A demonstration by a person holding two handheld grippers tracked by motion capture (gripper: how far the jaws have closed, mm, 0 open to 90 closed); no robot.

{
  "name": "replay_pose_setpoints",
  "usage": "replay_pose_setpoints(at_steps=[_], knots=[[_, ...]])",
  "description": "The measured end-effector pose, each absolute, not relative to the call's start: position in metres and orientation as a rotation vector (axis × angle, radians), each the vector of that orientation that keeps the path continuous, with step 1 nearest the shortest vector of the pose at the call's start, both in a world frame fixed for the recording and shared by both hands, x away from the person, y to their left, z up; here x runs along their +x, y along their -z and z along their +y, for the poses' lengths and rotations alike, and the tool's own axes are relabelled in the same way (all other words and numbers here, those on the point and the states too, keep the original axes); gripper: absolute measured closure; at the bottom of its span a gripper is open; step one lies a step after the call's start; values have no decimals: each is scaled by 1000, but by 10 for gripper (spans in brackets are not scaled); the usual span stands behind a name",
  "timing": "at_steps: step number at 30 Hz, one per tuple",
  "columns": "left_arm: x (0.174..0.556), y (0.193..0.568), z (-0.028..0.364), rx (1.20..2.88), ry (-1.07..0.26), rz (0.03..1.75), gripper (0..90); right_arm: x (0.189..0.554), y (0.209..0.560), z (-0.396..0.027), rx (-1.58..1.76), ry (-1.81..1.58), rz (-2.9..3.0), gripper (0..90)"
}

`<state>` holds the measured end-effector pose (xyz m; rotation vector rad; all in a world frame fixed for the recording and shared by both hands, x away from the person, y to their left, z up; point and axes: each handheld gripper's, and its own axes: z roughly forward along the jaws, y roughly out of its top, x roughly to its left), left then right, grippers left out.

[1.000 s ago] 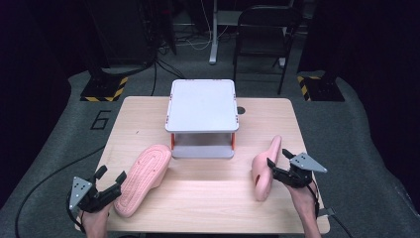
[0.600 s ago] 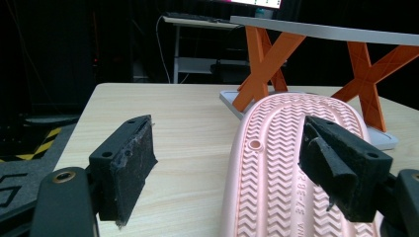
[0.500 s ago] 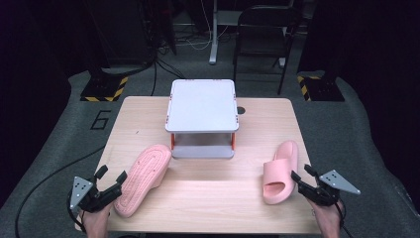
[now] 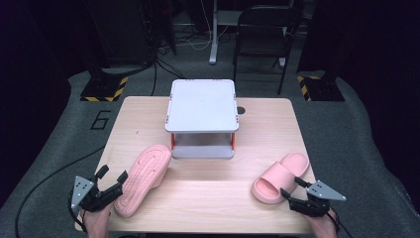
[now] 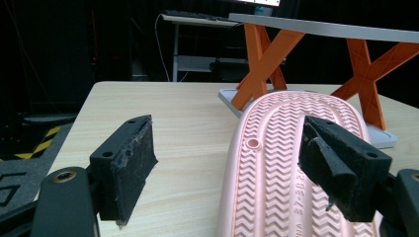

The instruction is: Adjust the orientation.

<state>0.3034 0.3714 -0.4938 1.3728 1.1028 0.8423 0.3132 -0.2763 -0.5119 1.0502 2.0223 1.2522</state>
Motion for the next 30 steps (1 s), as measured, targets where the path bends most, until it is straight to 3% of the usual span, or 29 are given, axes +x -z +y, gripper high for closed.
replay_pose_setpoints(at_steps=[8, 19, 20, 21, 22, 30], knots=[[303, 493, 374, 1356, -845, 1107, 216, 319, 512, -242, 936, -1271, 2121, 366], [303, 494, 374, 1360, -840, 1109, 217, 349, 503, -267, 1042, -1282, 2048, 335], [303, 494, 374, 1361, -839, 1109, 217, 350, 504, -265, 1063, -1282, 2064, 354], [303, 494, 374, 1362, -839, 1111, 216, 349, 504, -265, 1035, -1320, 2082, 463], [303, 494, 374, 1362, -838, 1112, 217, 348, 503, -264, 1013, -1332, 2092, 498], [303, 494, 373, 1362, -832, 1110, 218, 333, 502, -245, 987, -1361, 2080, 697]])
